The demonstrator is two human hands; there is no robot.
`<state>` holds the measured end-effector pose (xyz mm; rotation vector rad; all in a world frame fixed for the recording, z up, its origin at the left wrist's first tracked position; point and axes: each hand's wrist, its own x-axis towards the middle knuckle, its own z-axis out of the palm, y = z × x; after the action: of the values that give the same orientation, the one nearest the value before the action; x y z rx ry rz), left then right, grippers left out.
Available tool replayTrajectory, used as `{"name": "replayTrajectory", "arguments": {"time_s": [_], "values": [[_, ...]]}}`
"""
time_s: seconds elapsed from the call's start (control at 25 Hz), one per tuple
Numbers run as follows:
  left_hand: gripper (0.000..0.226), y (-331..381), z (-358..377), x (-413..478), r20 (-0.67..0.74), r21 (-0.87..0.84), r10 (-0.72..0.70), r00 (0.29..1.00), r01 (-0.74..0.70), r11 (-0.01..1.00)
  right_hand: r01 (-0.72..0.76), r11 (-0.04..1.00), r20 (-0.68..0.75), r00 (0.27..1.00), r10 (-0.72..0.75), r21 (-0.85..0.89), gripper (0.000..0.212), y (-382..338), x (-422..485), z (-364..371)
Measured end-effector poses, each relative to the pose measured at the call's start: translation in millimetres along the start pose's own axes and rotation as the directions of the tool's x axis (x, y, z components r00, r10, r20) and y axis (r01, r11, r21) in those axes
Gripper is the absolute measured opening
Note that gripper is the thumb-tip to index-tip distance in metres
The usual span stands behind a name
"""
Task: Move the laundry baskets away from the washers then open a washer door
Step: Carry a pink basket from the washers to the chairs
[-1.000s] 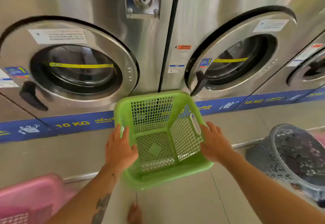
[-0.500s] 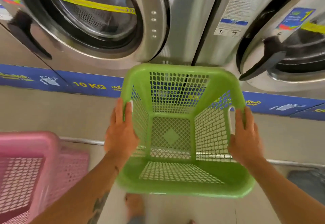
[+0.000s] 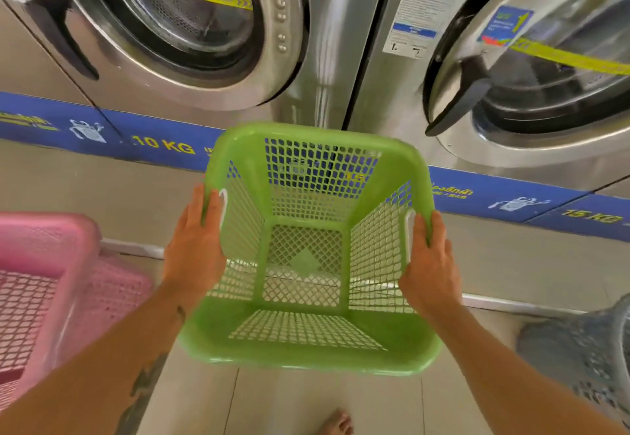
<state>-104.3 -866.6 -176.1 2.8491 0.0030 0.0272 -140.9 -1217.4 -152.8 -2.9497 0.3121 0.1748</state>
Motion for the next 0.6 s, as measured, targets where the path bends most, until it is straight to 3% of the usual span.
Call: {"name": "replayTrajectory", "arguments": {"time_s": [0.16, 0.32, 0.6], "values": [[0.086, -35.6, -19.2, -65.6, -0.021, -0.11, -0.018, 1.0, 0.015, 0.994, 0.002, 1.0, -0.007, 1.0, -0.002, -0.024, 0.092, -12.7, -69.4, 8.0], [0.079, -84.8, -36.3, -116.8, 0.046, -0.16, -0.056, 0.997, 0.063, 0.985, 0.035, 0.999, 0.006, 0.999, -0.035, -0.015, 0.09, -41.6, -127.6, 15.0], [0.074, -138.7, -31.8, -161.0, 0.122, -0.197, -0.098, 0.988, 0.121, 0.973, 0.018, 0.996, 0.139, 0.99, -0.005, -0.09, 0.089, -83.7, -169.5, 50.8]]}}
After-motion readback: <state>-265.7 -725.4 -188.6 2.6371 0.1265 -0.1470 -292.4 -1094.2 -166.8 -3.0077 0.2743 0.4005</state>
